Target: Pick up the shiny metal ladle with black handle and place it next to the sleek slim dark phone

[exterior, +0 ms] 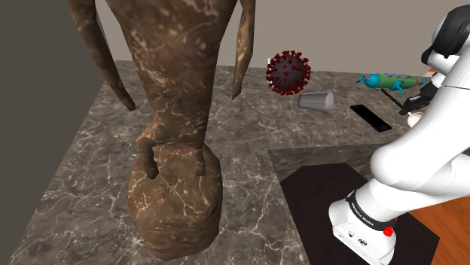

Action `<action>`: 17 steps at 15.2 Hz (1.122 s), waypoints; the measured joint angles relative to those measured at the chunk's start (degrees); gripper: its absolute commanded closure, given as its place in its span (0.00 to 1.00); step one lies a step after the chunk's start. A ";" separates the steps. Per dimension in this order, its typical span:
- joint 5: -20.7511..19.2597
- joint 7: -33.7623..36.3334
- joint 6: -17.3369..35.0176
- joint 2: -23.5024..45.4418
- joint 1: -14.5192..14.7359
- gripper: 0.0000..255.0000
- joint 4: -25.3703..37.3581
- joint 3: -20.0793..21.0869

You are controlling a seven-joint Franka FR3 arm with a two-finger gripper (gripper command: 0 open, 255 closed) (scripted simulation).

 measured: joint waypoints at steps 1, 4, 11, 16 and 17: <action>-0.01 -0.02 0.00 0.01 -0.02 1.00 -0.03 -0.01; -0.02 -0.04 0.01 0.04 -0.05 0.00 -0.10 -0.03; -1.33 0.90 -1.69 -1.23 0.39 0.00 0.76 -0.78; -3.58 2.11 -5.16 -3.38 0.70 0.00 2.79 -2.11; -3.65 2.16 -5.27 -3.42 0.72 0.00 2.86 -2.13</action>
